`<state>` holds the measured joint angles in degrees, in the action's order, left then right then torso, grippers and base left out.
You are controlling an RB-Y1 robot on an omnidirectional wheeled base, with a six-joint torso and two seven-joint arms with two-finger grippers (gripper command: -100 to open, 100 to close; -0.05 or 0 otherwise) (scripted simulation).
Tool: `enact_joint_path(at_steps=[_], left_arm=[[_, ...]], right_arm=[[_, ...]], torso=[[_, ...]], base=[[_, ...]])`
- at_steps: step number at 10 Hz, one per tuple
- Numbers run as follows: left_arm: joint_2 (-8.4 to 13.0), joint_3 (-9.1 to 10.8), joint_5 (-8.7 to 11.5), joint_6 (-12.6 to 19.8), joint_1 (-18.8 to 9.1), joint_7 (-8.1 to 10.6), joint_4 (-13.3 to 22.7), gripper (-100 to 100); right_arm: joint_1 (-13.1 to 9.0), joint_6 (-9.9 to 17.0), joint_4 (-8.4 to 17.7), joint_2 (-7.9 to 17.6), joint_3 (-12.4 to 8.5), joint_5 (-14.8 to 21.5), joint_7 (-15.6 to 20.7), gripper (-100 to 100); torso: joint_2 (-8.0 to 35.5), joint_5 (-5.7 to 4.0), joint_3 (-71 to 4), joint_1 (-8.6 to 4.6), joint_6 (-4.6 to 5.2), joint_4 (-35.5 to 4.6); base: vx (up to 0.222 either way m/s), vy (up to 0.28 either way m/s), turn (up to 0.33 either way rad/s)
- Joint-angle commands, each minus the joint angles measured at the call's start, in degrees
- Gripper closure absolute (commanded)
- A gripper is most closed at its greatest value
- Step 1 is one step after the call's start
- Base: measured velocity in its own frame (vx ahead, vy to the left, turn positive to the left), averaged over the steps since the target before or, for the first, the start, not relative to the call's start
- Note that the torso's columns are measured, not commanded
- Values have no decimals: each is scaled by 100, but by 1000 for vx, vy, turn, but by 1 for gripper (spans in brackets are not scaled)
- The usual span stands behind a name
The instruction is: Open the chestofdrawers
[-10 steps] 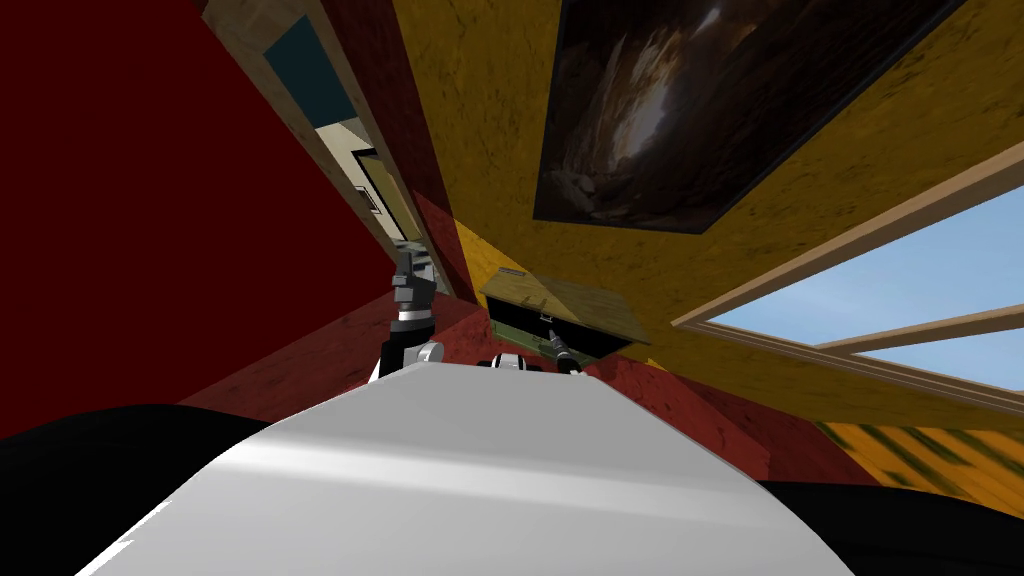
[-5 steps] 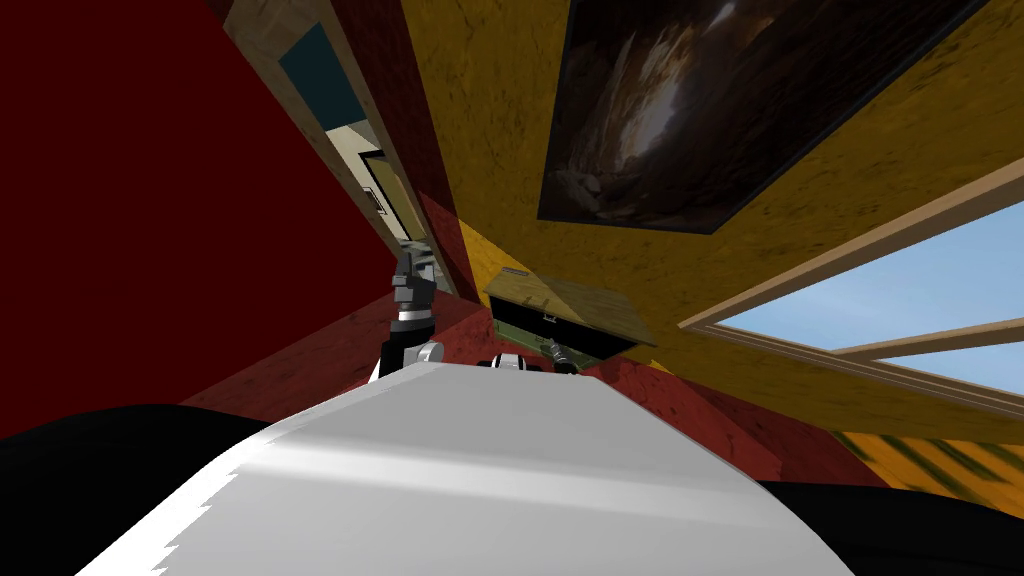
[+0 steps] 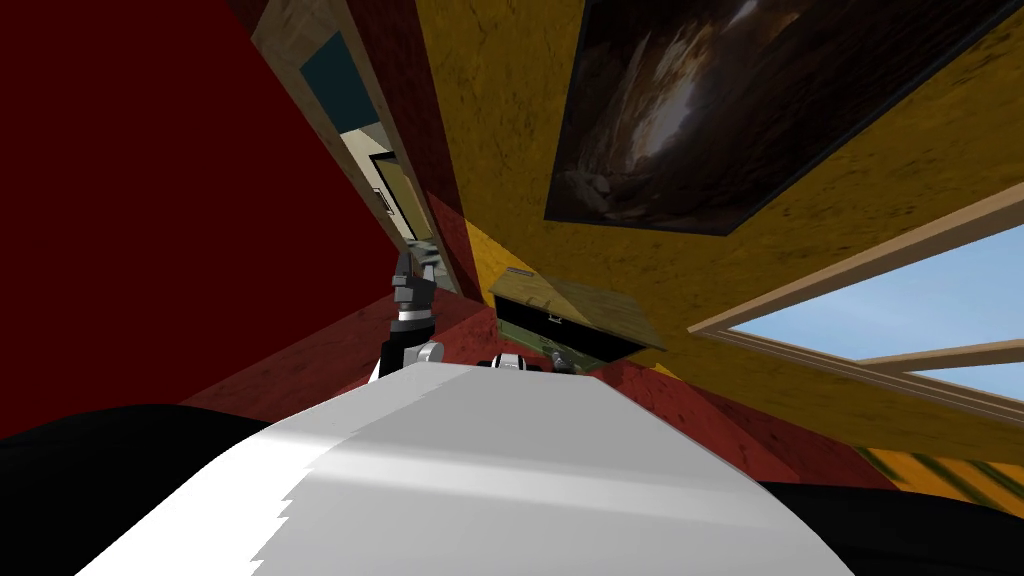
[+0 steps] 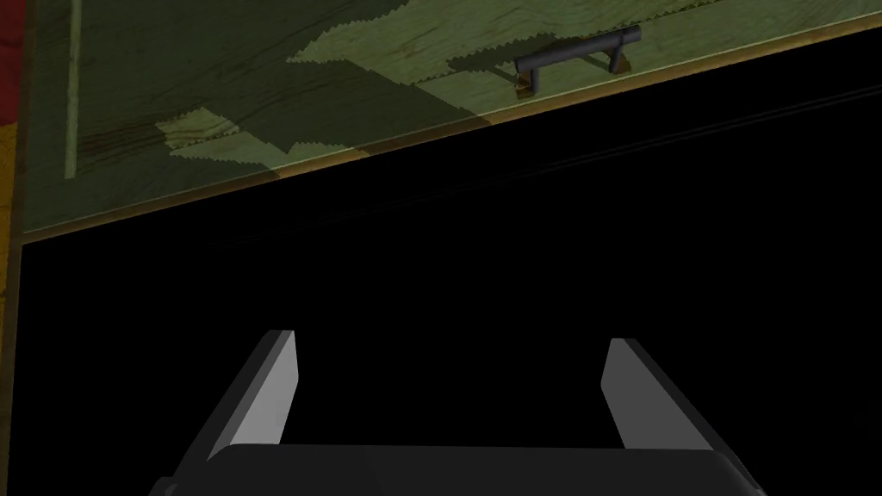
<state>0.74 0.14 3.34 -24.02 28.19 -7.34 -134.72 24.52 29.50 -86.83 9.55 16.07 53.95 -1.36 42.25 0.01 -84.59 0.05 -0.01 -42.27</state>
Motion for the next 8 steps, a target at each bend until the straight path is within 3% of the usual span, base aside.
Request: enact_joint_path(at_steps=[1,2,4,5,7,8], left_arm=[[0,0,0,0,0,0,0,0],[0,0,0,0,0,0,0,0],[0,0,0,0,0,0,0,0],[0,1,0,0,0,0,0,0],[0,0,0,0,0,0,0,0],[0,1,0,0,1,0,0,0]], right_arm=[[-41,373,163,24,68,286,11,-100],[-80,549,449,44,194,587,-3,-100],[-80,769,449,44,194,682,-3,-100],[-121,1004,719,67,319,915,-14,-100],[-121,1160,731,67,319,1069,-14,-100],[-164,1405,990,94,443,1284,-23,-100]], torso=[[1,0,1,-2,1,0],[4,-2,2,-12,2,-1],[4,-1,2,-6,2,-1],[4,-2,2,-10,2,-1],[3,0,1,-2,2,-1],[3,-2,2,-10,2,-1]], base=[[-4,29,-3],[0,34,107],[0,27,22],[1,38,109],[3,27,21],[5,31,83]])
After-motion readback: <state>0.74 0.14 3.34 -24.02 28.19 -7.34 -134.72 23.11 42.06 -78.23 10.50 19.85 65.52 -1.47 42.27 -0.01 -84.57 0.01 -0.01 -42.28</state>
